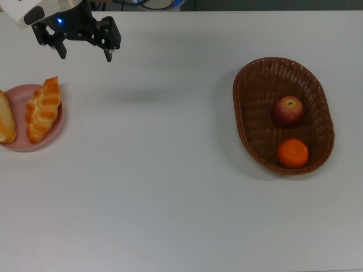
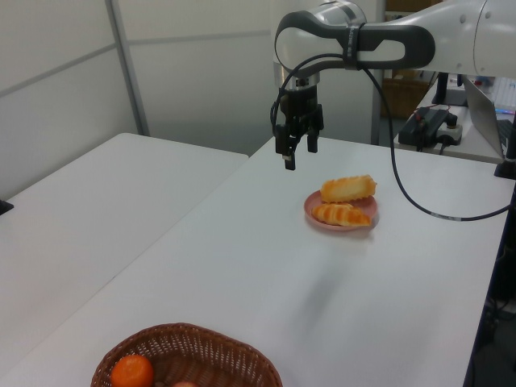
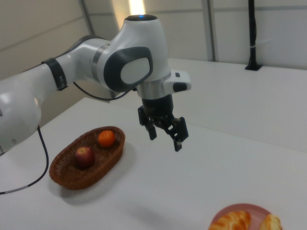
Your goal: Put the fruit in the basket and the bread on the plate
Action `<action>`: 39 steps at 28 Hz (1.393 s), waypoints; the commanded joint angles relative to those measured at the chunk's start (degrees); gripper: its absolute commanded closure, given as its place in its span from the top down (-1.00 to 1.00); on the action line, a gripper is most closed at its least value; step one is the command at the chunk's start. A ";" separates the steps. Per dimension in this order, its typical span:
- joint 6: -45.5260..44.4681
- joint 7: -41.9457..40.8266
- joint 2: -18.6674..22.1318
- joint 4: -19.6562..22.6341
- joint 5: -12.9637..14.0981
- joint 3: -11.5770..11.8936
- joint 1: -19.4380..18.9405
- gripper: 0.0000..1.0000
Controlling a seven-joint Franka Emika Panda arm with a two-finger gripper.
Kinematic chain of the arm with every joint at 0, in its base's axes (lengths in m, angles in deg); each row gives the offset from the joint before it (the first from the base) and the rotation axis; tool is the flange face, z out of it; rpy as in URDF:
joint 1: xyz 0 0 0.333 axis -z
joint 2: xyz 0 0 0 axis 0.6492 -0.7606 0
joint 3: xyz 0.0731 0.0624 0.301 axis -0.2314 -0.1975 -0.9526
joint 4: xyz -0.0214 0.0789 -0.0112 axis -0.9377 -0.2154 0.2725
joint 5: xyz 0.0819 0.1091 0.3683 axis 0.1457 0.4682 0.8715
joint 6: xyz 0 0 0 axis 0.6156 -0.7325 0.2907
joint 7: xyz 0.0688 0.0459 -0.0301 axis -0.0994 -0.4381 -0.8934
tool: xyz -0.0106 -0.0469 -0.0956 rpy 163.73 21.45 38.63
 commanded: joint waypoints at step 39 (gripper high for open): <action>-0.64 -0.48 0.48 1.02 -2.07 0.06 0.21 1.00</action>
